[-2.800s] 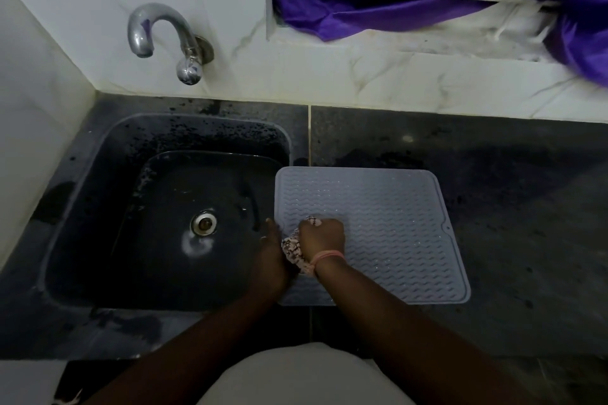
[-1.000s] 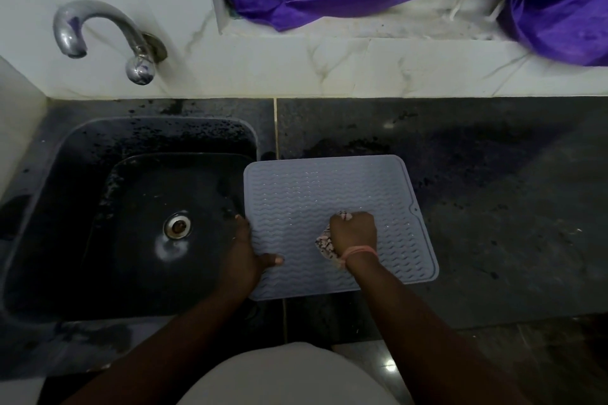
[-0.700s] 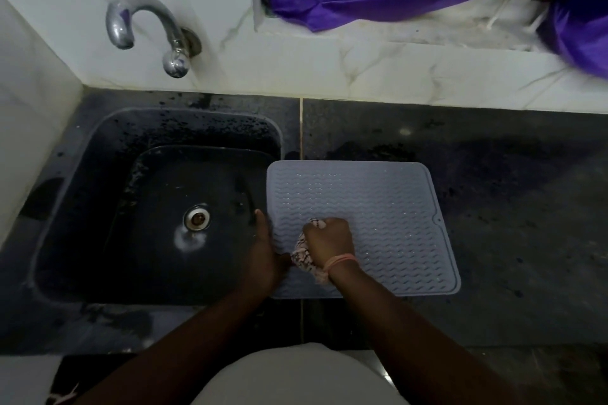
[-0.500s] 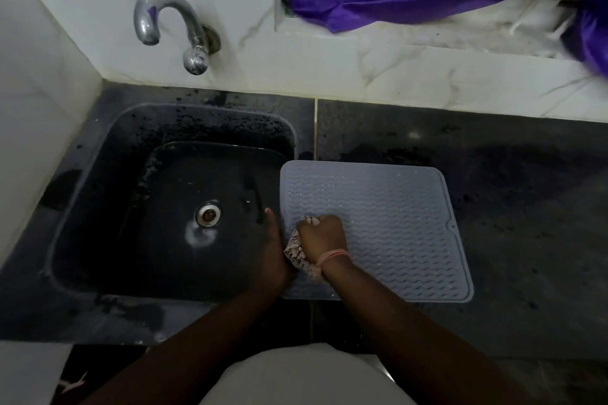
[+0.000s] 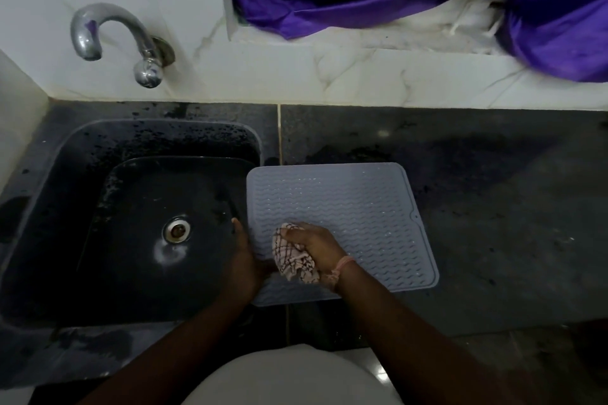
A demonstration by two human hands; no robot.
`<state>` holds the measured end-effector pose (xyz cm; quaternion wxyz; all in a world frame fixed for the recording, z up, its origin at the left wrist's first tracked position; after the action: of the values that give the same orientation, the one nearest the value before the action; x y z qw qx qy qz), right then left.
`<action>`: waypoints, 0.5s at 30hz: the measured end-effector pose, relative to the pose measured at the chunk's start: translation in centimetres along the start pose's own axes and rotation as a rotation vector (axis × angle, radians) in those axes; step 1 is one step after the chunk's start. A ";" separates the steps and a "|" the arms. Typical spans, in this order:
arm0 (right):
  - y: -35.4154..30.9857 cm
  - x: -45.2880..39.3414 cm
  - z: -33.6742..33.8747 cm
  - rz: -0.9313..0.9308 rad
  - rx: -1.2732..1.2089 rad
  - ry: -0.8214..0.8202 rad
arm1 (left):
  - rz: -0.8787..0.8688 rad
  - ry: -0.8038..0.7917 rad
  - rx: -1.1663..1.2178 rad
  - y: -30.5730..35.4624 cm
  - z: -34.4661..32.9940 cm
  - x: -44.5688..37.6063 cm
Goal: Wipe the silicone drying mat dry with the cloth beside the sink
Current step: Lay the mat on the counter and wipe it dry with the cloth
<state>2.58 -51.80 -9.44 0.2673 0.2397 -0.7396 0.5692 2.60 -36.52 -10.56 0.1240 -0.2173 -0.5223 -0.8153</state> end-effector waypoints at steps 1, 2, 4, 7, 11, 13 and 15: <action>-0.2 0.5 2.0 0.042 0.010 0.046 | -0.012 0.016 0.008 -0.2 0.2 -0.4; -0.7 1.2 4.3 0.088 0.033 0.113 | -0.013 0.007 -0.010 -0.2 0.4 -0.4; -1.7 2.8 9.8 0.158 0.100 0.278 | -0.006 -0.010 -0.120 0.1 0.2 -0.2; -2.8 5.3 17.9 0.180 0.180 0.526 | -0.129 0.131 -0.344 1.7 1.1 0.7; -4.7 7.0 24.6 0.185 0.382 0.814 | -0.188 0.229 -0.563 2.5 1.3 1.2; -5.8 7.2 25.5 0.198 0.527 0.904 | -0.196 0.225 -0.587 2.6 1.0 1.5; -6.4 7.1 25.3 0.200 0.606 0.950 | -0.185 0.203 -0.575 2.0 0.7 1.4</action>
<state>-1.61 -78.17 -5.41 0.4346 -0.0476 -0.3609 0.8238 2.37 -36.66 -7.98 0.0341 -0.1126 -0.2730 -0.9548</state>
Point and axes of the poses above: each hand's wrist, its own x-axis away from the middle knuckle, its own z-axis out of the back of the hand, y = z × x, the point moved 10 cm from there along -x, towards the middle knuckle, and after that the axes turned 1 degree about z, right-handed, at the moved point
